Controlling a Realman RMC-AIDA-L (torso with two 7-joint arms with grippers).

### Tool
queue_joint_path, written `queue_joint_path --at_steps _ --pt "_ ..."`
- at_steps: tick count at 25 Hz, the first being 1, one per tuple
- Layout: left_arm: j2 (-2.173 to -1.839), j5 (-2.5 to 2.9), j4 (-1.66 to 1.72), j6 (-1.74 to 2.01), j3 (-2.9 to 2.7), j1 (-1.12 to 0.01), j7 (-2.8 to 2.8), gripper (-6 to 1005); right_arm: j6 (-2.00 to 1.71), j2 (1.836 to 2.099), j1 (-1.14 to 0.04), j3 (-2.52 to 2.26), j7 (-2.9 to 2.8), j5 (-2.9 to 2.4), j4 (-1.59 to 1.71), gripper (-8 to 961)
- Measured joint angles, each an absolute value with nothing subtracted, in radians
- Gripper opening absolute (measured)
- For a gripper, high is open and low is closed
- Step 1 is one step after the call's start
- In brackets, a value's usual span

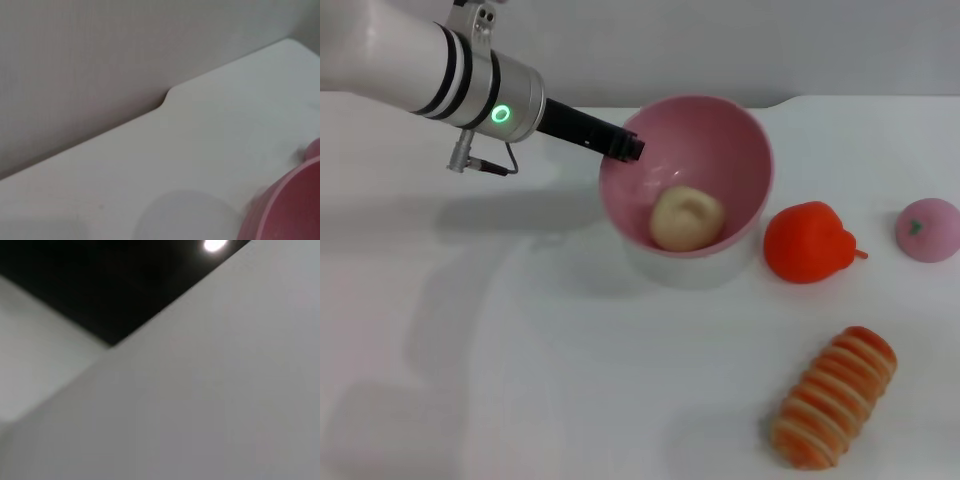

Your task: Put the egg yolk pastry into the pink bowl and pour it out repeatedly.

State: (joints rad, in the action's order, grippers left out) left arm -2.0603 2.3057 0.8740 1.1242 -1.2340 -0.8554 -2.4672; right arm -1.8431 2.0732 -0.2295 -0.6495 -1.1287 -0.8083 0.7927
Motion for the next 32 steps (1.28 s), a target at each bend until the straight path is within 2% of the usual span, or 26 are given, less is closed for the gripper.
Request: queue_joint_path --at_steps 3,7,32 --pt "-2.062 2.261 0.871 1.097 -1.24 -0.843 -2.45 35 -1.859 2.074 -0.228 -0.593 -0.921 -0.636 0.564 692" --pt "-2.063 2.193 0.868 1.043 -1.271 -0.818 -2.434 35 -1.864 2.071 -0.229 -0.59 -0.827 -0.558 0.49 690" --pt "-2.067 1.923 0.873 0.513 -1.618 -0.733 -2.397 35 -1.753 2.073 -0.289 -0.638 -0.882 -0.556 0.443 678"
